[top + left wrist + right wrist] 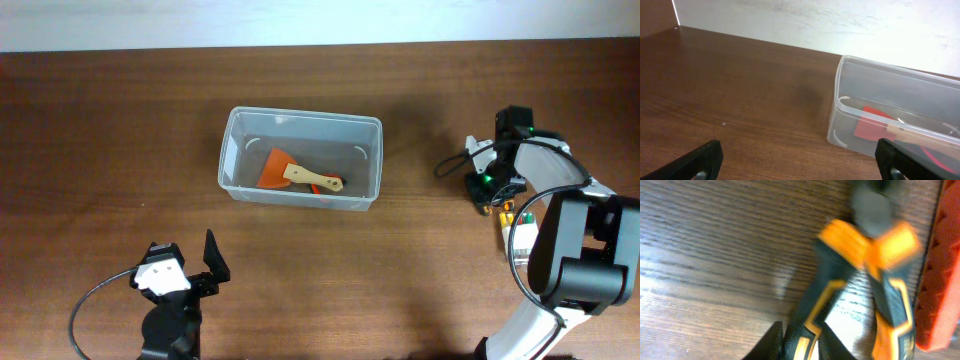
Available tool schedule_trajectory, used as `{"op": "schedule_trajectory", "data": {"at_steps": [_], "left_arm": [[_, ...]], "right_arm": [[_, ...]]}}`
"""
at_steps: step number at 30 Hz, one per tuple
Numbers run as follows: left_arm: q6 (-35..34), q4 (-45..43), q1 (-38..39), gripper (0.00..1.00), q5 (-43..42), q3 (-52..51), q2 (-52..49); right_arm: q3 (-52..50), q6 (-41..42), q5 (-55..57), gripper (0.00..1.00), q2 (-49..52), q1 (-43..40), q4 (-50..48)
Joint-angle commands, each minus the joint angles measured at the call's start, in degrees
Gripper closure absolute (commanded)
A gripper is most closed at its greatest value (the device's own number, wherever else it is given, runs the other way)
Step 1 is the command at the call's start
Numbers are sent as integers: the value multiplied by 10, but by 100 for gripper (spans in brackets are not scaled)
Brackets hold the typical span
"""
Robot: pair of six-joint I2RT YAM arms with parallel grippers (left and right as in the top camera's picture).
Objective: Pack container
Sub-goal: 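Grasp the INGCO pliers handles with the right gripper and lift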
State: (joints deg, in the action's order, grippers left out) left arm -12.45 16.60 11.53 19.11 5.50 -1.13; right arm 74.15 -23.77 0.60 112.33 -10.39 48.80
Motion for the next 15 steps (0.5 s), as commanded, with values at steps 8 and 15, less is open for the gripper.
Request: {"op": "schedule_trajectory", "data": {"at_steps": [8,15], "left_arm": [[5,1,2,1,2,-2,3],[5,1,2,1,2,-2,3]], "right_arm": [[192,20,-13,86,-24,11,78],[398,17,-81,86,-25,82,155]]}}
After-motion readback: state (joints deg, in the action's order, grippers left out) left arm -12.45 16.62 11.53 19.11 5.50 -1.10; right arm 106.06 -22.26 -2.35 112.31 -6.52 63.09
